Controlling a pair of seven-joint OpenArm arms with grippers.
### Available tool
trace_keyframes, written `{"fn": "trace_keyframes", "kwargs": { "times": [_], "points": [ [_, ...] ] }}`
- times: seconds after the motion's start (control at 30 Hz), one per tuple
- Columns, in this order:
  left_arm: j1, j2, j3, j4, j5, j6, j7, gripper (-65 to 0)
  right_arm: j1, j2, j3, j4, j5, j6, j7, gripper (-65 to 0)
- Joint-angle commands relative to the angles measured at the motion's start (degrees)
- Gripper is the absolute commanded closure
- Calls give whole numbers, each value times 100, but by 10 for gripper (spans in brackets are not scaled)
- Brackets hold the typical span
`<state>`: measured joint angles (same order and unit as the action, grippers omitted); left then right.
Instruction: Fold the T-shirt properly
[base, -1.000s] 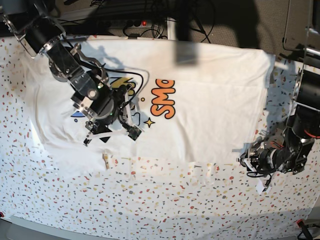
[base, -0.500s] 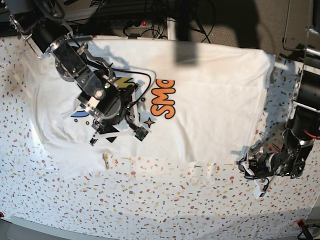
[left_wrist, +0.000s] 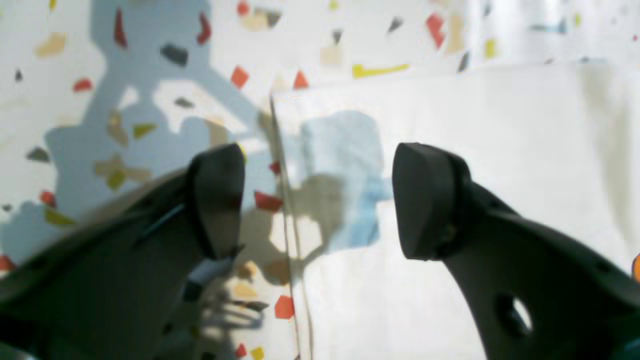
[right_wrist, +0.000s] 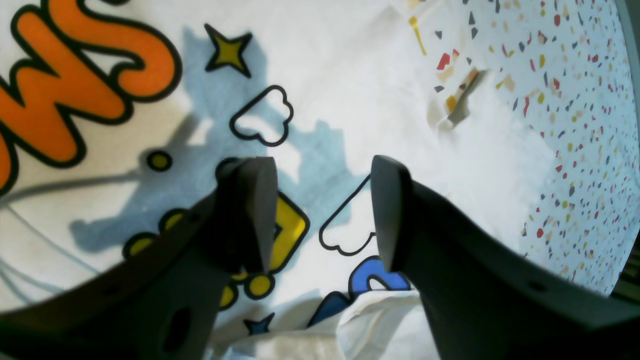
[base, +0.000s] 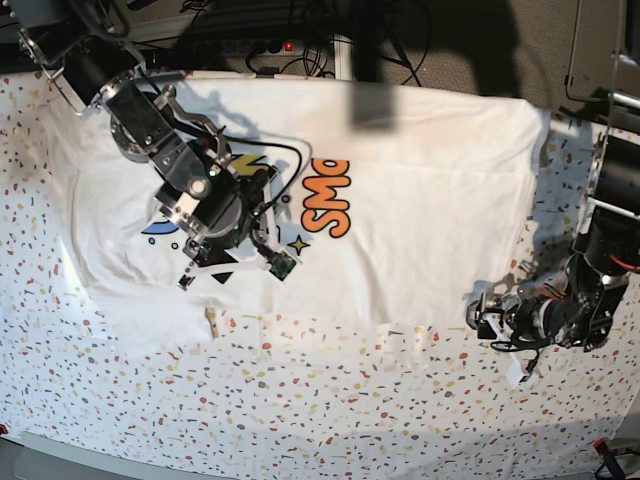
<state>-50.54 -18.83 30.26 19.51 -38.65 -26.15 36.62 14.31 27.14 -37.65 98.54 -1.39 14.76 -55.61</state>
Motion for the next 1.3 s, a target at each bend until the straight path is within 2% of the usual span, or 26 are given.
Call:
{"fn": "trace_keyframes", "kwargs": {
  "times": [0.0,0.3,0.43,0.53,0.6,0.73,1.0,1.27],
  "points": [
    [-227,-39,-31,68,-149,-50,-72,-449,70,13,57,70,-39,-46,31,-303],
    [216,-35,-33,68,-236,-111,-531,-449,-363,0,57,79,-470,-50,-37,-304],
    [409,-7,-31,68,-238,-455,-601,-449,-450,-2,57,107,-599,-50,-79,-303],
    [402,17,-33,79,-282,-479,-658,-449,-450,-2,57,201,-614,-50,-103,-303],
    [372,28,-33,85,-501,-496,-498,-449,-452,-4,57,267,-614,-50,-105,-303],
    [354,28,-33,90,-929,-957,-319,-449,-463,-90,57,297,-684,-48,-103,-303],
    [356,103,-31,175,-964,-975,-352,-449,-459,-389,57,297,-765,-52,-68,-303],
    [356,103,-31,463,-964,-977,-367,-449,-461,-380,57,299,-765,-50,-79,-303]
  ]
}}
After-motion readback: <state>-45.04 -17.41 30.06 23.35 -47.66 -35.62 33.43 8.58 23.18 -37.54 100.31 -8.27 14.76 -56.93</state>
